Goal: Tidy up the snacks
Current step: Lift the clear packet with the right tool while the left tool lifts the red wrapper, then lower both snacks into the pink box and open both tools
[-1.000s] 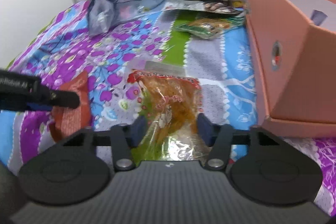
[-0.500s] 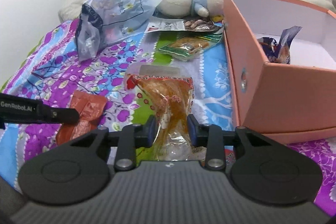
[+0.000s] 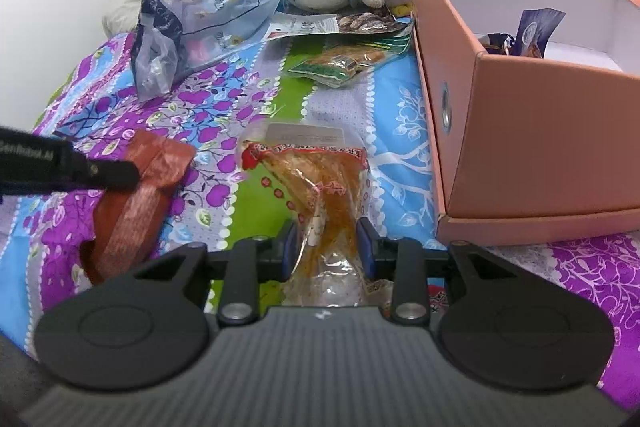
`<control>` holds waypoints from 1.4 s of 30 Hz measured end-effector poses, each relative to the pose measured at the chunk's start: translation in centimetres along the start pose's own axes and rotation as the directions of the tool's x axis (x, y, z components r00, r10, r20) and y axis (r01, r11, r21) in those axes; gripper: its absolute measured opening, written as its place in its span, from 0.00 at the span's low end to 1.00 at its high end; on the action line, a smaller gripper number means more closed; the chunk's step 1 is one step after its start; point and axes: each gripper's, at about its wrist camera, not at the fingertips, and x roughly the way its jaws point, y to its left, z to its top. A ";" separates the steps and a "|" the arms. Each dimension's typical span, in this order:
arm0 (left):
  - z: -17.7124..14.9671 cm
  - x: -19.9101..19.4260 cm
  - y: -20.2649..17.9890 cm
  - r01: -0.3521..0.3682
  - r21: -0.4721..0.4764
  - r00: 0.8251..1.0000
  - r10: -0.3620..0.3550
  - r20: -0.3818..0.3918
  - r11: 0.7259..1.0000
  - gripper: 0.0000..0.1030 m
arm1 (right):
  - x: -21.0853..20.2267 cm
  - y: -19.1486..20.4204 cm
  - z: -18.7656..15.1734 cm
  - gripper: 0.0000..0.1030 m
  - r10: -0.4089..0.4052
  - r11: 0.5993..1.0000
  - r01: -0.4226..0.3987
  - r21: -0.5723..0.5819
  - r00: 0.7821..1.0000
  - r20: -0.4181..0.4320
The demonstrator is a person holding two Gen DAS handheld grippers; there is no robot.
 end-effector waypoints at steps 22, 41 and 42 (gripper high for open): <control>8.8 -5.9 -7.4 0.132 0.094 0.977 -0.145 0.155 0.987 0.14 | -7.4 1.0 10.8 0.32 -0.028 0.996 0.045 -0.077 0.979 0.200; 15.8 -8.5 -20.4 0.270 0.248 0.921 -0.325 0.215 0.930 0.14 | -14.2 -6.5 17.4 0.29 -0.184 0.975 0.216 -0.052 0.914 0.361; 15.8 -8.0 -21.2 0.282 0.251 0.920 -0.335 0.203 0.926 0.14 | -14.3 -7.6 17.5 0.29 -0.195 0.974 0.223 -0.039 0.914 0.355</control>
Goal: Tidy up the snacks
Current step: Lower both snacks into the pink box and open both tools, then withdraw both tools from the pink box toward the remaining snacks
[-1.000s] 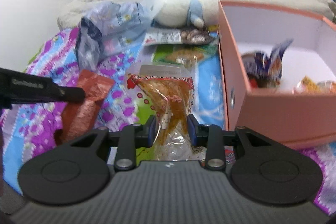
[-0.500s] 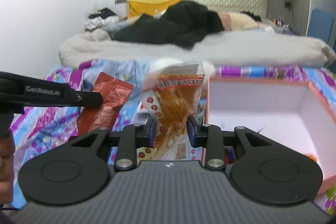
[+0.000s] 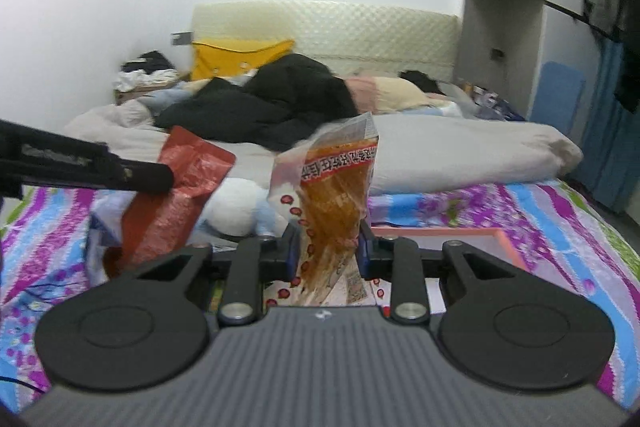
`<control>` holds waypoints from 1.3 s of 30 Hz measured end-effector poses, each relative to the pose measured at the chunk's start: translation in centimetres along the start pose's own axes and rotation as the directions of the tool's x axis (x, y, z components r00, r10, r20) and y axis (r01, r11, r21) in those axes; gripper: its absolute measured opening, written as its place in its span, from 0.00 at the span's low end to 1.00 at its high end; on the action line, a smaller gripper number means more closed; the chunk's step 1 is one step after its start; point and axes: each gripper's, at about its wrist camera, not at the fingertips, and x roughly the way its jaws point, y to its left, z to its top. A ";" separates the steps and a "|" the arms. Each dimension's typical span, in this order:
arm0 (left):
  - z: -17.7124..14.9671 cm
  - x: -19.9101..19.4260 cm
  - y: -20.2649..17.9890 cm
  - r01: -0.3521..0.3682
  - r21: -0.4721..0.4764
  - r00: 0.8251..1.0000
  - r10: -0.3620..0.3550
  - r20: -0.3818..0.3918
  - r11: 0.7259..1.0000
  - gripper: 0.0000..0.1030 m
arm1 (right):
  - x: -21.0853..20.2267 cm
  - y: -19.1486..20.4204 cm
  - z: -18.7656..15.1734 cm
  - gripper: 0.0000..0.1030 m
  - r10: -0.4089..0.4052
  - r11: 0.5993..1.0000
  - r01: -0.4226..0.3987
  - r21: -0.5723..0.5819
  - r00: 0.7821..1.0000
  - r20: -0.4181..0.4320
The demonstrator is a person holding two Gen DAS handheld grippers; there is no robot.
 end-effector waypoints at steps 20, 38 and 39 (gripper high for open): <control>-5.3 17.8 -6.5 0.014 0.106 0.934 0.025 -0.357 0.994 0.14 | 9.2 -12.1 -9.5 0.31 -0.153 0.981 0.185 0.050 0.913 -0.378; -4.7 15.0 -6.4 -0.072 0.183 0.950 0.123 -0.287 0.980 0.65 | 8.6 -12.4 -9.9 0.64 -0.112 0.979 0.163 0.121 0.932 -0.345; -4.6 14.5 -6.5 -0.074 0.196 0.954 0.127 -0.273 0.978 0.65 | 8.4 -12.4 -9.6 0.64 -0.115 0.978 0.165 0.126 0.935 -0.334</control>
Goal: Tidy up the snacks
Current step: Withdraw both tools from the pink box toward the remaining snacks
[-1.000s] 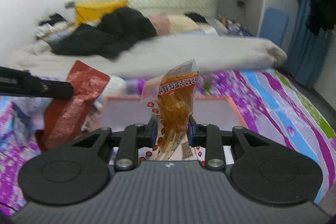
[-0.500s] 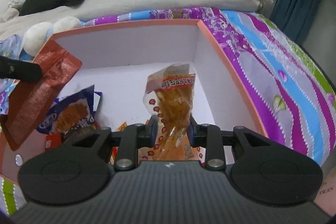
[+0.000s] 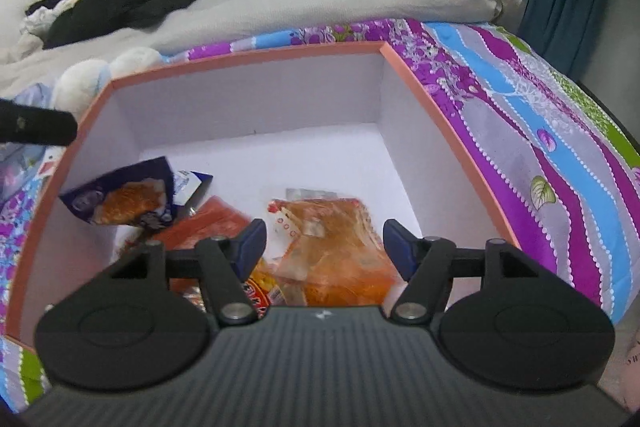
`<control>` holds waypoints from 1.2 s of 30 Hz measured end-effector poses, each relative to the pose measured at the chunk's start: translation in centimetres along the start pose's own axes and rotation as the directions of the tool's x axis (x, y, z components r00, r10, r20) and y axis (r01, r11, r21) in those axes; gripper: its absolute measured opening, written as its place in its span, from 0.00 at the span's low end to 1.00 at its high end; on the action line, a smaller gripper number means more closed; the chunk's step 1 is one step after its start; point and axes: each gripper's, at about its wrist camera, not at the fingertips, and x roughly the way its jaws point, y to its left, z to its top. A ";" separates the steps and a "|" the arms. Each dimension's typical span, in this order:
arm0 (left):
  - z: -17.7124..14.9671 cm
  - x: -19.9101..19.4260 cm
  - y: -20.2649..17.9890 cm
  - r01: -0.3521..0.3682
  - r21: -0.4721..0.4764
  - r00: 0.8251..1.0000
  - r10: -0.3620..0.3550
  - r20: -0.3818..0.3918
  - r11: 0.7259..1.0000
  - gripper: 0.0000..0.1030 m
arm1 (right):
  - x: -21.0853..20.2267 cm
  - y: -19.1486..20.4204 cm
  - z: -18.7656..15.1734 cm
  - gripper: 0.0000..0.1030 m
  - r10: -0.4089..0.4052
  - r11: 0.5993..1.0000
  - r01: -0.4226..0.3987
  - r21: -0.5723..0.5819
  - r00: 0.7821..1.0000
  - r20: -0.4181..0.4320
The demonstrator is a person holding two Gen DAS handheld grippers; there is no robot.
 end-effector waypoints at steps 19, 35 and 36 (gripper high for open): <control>-2.9 -13.7 6.0 0.026 -0.083 0.966 -0.004 0.259 0.996 0.65 | -11.3 4.8 3.0 0.64 0.115 0.993 -0.119 -0.003 0.945 0.306; -9.2 -19.9 11.8 -0.061 -0.114 0.940 0.096 0.327 0.992 0.65 | -15.2 12.8 -2.0 0.65 0.208 0.978 -0.183 -0.101 0.902 0.378; -9.6 -20.1 12.2 -0.059 -0.121 0.939 0.096 0.329 0.991 0.65 | -15.2 13.2 -2.3 0.65 0.216 0.976 -0.191 -0.103 0.902 0.375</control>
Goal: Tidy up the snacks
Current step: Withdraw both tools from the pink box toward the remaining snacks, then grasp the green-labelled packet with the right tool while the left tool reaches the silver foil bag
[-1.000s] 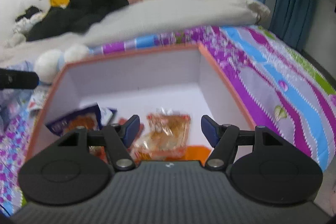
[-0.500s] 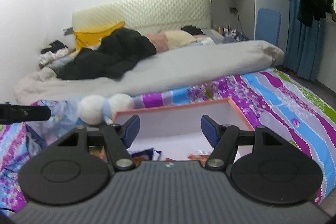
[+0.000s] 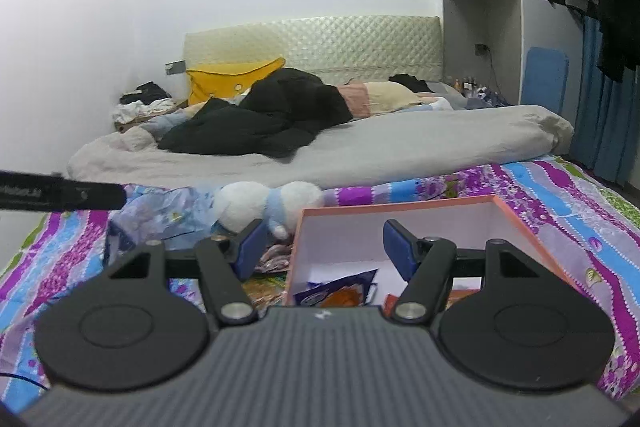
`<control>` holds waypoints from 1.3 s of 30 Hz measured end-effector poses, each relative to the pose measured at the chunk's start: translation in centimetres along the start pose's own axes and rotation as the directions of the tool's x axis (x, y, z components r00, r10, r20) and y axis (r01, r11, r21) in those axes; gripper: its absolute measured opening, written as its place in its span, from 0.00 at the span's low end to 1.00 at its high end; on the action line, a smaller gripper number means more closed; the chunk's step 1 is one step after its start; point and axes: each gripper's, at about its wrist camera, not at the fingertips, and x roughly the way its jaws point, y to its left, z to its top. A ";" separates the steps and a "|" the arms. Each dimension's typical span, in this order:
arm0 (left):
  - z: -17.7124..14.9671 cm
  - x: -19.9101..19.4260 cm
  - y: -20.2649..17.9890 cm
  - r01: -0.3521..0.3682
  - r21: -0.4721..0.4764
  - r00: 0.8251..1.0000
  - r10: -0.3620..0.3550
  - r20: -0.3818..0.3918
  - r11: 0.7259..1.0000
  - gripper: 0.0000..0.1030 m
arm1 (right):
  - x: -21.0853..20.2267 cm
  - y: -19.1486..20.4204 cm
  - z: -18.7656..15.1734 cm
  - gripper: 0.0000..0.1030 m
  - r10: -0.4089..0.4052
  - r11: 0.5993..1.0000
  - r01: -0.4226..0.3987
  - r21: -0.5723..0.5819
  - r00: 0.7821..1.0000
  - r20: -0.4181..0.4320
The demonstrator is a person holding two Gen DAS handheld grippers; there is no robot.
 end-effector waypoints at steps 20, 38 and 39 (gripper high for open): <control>-9.3 -5.3 7.0 -0.055 -0.082 0.997 0.051 -0.056 0.995 0.65 | -2.9 6.9 -8.0 0.65 0.080 0.996 -0.077 0.053 0.995 -0.056; -14.2 -3.8 9.9 -0.122 -0.104 0.983 0.105 -0.148 0.987 0.70 | -1.1 9.8 -11.8 0.65 0.075 0.997 -0.077 -0.004 0.986 -0.151; -14.3 -3.3 10.2 -0.130 -0.117 0.981 0.111 -0.157 0.985 0.71 | -0.8 9.8 -11.8 0.65 0.077 0.997 -0.079 -0.007 0.985 -0.155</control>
